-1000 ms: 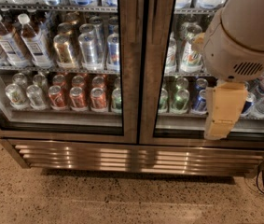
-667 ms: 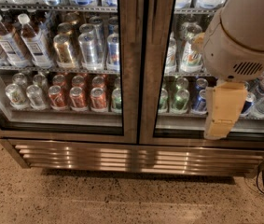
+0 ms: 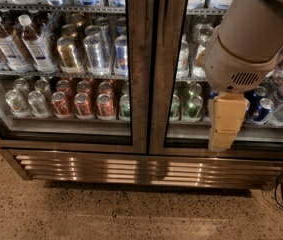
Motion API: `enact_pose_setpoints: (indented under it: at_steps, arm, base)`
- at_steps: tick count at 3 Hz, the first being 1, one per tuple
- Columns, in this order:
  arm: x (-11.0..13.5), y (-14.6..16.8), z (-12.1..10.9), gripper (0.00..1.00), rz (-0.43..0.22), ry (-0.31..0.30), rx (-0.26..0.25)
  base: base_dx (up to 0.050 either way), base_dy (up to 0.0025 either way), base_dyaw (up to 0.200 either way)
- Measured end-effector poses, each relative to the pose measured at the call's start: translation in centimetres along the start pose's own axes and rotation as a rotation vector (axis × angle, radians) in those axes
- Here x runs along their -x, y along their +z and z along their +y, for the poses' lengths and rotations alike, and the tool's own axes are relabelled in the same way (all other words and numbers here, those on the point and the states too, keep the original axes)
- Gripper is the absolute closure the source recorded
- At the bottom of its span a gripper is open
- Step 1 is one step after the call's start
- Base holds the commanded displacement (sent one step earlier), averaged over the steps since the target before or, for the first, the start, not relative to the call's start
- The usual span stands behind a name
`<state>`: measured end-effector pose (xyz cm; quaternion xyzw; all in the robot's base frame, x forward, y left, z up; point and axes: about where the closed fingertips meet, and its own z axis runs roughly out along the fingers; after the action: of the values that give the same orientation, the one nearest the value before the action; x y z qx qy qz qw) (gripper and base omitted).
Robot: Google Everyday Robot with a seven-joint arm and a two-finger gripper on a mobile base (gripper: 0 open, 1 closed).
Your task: Open left fridge door
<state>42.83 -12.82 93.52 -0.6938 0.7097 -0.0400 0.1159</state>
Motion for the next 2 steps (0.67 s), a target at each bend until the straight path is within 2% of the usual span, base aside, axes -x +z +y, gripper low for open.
enact_pose_setpoints:
  at_steps: [1,2]
  arm:
    - [-0.05,2.65,0.12,0.0,-0.006,-0.004,0.071]
    - [-0.05,2.65,0.12,0.0,-0.006,-0.004,0.071]
  base:
    - [0.0,0.0,0.0]
    - [0.0,0.0,0.0]
